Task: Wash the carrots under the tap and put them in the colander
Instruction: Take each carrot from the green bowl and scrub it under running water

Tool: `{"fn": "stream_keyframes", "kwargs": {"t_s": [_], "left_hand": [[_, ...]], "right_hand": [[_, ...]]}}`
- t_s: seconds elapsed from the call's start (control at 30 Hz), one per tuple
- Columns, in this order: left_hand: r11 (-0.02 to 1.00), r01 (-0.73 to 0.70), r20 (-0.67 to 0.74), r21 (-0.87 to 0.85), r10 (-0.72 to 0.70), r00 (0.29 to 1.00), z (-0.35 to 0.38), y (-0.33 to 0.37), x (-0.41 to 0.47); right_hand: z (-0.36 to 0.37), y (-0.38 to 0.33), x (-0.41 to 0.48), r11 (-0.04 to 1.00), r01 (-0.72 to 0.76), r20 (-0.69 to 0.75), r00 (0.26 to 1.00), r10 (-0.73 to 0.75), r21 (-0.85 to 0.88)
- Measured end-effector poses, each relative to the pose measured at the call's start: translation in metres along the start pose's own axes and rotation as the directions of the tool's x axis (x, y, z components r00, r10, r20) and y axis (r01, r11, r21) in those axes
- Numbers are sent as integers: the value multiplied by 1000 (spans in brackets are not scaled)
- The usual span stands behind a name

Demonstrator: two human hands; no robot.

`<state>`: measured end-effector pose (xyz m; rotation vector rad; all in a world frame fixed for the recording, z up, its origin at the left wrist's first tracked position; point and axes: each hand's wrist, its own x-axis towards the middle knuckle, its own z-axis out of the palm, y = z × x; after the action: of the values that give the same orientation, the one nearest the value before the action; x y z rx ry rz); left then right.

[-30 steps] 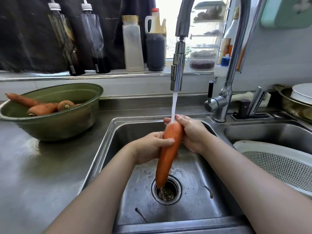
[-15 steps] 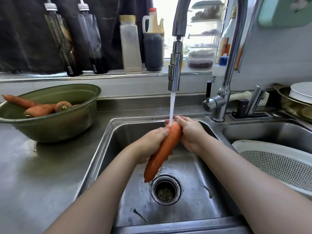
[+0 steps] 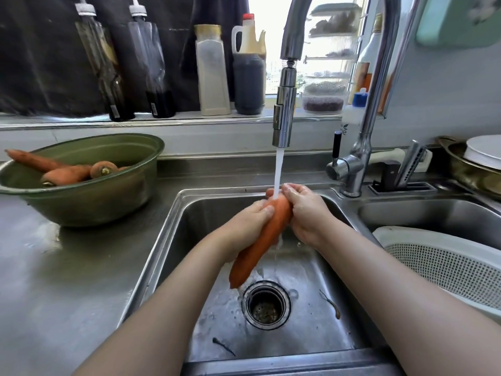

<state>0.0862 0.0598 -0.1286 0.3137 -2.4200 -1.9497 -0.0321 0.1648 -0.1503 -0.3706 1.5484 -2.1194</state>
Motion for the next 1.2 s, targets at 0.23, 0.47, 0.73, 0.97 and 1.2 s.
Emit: {"fn": "stream_keyframes", "kwargs": {"t_s": [0.23,0.47,0.73,0.97,1.2], "left_hand": [[989,105,-308,99,-70,949,2,-5,14],[890,239,98,-389,-218,971,-15,-2,0],[936,318,227,-152,-280,933,-21,-6,5],[895,397,265,-202,-340,902,-25,-16,13],[704,401,395,-585,-184,900,-30,-17,10]], "right_hand": [[10,0,-5,996,27,-3,1000,-27,-89],[0,-12,-17,982,-137,234,958,164,-127],[1,-2,10,974,-220,-214,950,226,55],[-5,-9,0,952,-202,53,979,195,228],[0,-15,3,963,-196,-159,961,226,183]]}}
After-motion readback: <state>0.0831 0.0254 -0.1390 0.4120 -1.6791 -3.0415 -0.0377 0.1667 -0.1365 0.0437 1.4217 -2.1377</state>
